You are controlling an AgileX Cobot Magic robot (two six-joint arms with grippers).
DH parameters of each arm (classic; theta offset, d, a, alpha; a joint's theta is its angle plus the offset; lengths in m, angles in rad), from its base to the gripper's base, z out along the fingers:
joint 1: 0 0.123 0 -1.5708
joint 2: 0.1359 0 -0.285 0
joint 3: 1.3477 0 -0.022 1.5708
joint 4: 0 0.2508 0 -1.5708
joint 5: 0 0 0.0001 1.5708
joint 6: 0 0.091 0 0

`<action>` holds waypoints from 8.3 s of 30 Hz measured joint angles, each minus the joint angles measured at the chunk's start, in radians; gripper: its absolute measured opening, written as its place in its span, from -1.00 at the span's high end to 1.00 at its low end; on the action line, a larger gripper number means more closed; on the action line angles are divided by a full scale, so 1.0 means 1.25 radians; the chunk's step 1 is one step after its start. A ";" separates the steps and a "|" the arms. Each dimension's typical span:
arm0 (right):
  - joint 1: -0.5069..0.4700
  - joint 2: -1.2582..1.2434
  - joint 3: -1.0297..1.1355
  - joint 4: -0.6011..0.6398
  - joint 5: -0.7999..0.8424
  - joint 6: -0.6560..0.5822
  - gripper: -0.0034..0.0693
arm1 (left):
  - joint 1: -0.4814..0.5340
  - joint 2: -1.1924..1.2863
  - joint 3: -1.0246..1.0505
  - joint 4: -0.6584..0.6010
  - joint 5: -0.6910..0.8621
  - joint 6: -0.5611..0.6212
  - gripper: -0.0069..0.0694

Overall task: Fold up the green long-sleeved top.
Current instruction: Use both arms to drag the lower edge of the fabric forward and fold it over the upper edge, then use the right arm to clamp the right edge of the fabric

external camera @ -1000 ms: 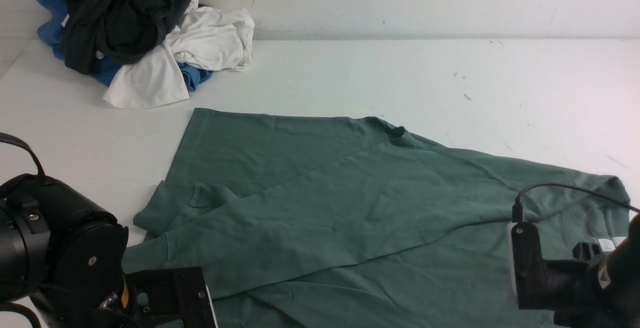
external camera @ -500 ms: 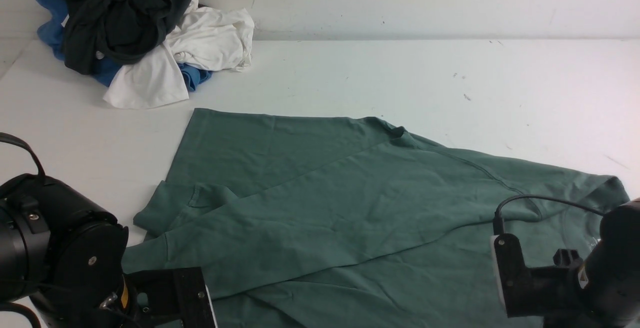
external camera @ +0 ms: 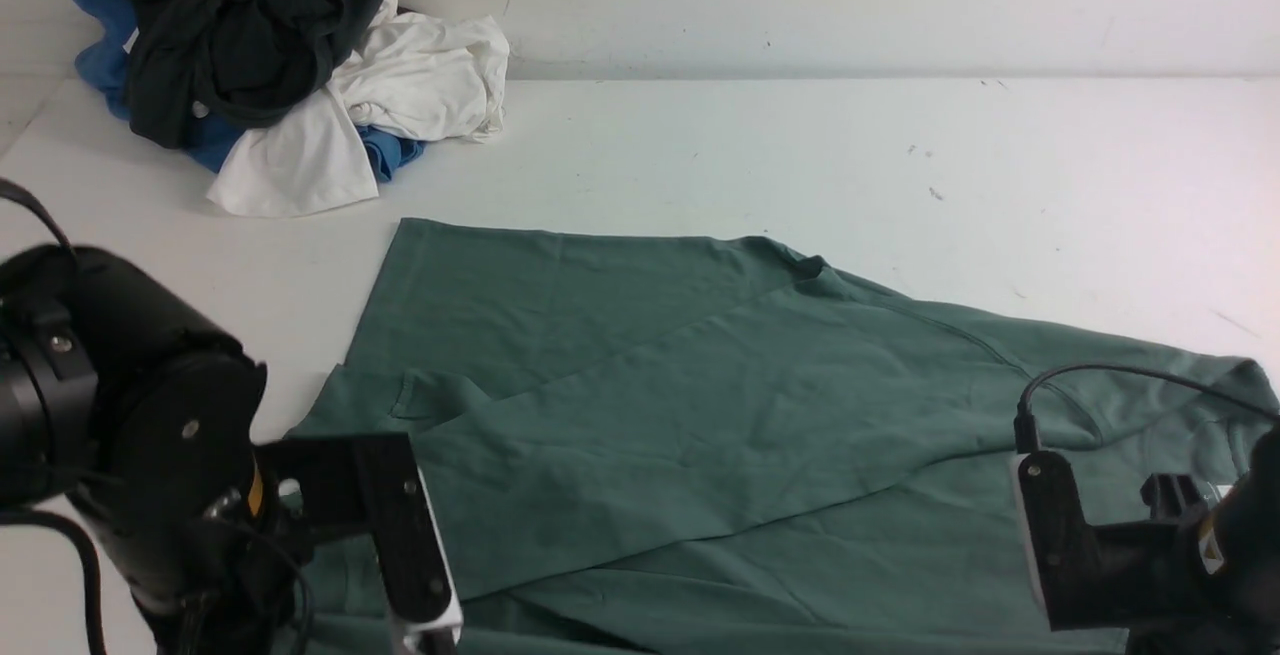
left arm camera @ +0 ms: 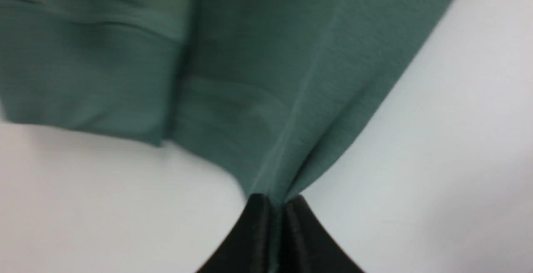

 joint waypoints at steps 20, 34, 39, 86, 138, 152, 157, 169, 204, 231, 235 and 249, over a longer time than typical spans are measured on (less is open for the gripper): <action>-0.158 0.105 -0.459 0.252 0.181 -0.153 0.87 | 0.192 0.126 -0.433 0.028 -0.029 0.106 0.78; -0.226 0.287 -0.641 0.306 0.245 -0.116 0.87 | 0.220 0.377 -0.682 0.051 -0.063 0.114 0.78; -0.272 0.330 -0.650 0.374 0.231 -0.114 0.87 | 0.246 0.466 -0.748 0.008 -0.072 0.115 0.78; -0.285 0.519 -0.657 0.372 -0.186 0.039 0.53 | 0.317 0.737 -0.850 -0.050 -0.345 -0.016 0.26; -0.063 0.766 -0.969 0.577 -0.444 0.542 0.94 | 0.287 0.840 -1.013 -0.212 0.112 -0.105 0.84; -0.134 0.692 -1.173 0.369 -0.008 0.560 0.94 | 0.288 0.835 -1.017 -0.215 0.113 -0.091 0.84; -0.124 0.628 -1.172 0.237 0.194 0.570 0.94 | 0.288 0.815 -1.002 -0.228 0.112 -0.091 0.84; -0.123 0.625 -0.929 0.251 0.180 0.598 0.94 | 0.286 0.801 -1.000 -0.239 0.097 -0.101 0.84; -0.092 0.214 -0.255 0.222 -0.054 0.678 0.94 | 0.238 0.351 -0.278 -0.225 -0.061 -0.173 0.84; -0.496 -0.065 -0.177 0.144 -0.039 0.814 -0.18 | 0.238 0.218 -0.301 -0.252 -0.173 -0.176 0.84; -0.527 0.025 -0.177 0.141 -0.074 0.829 -0.64 | 0.238 0.266 -0.301 -0.272 -0.173 -0.168 0.84; -0.529 0.240 -0.181 0.120 -0.160 0.852 -0.57 | 0.238 0.356 -0.301 -0.281 -0.174 -0.147 0.84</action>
